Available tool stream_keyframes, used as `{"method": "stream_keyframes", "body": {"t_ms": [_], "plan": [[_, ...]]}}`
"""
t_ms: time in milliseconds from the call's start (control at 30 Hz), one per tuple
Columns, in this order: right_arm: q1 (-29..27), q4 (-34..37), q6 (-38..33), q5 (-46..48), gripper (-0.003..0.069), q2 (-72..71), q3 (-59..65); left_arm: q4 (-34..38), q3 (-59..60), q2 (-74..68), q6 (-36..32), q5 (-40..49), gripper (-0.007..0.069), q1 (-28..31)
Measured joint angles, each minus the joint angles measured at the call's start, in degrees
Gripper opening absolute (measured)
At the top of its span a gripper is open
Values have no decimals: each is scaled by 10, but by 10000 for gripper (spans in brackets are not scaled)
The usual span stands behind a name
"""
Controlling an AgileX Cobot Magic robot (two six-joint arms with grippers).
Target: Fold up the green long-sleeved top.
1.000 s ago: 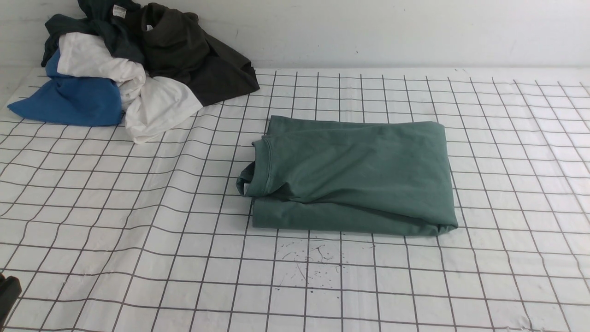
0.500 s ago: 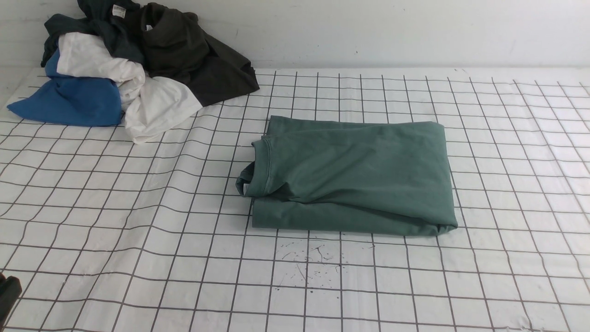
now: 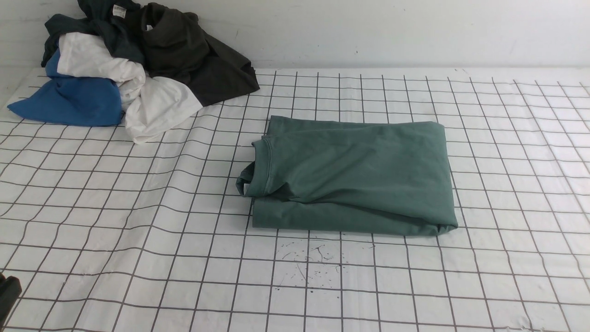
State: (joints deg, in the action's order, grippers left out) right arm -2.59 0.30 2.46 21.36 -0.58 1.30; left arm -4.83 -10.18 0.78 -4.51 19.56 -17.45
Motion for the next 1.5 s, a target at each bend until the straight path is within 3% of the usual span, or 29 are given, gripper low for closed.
{"method": "stream_keyframes", "body": {"t_ms": [233,367,500,700,1500], "plan": [[0,0,0,0,-14,0,0,-1,31,0,0,-11,47,27],[0,1,0,1,-14,0,0,10,80,0,1,-29,47,111],[0,1,0,1,-14,0,0,45,115,0,1,-49,47,147],[-1,1,0,1,-14,0,0,66,117,0,1,8,47,149],[-1,1,1,1,-14,0,0,71,116,0,-1,12,47,149]]}}
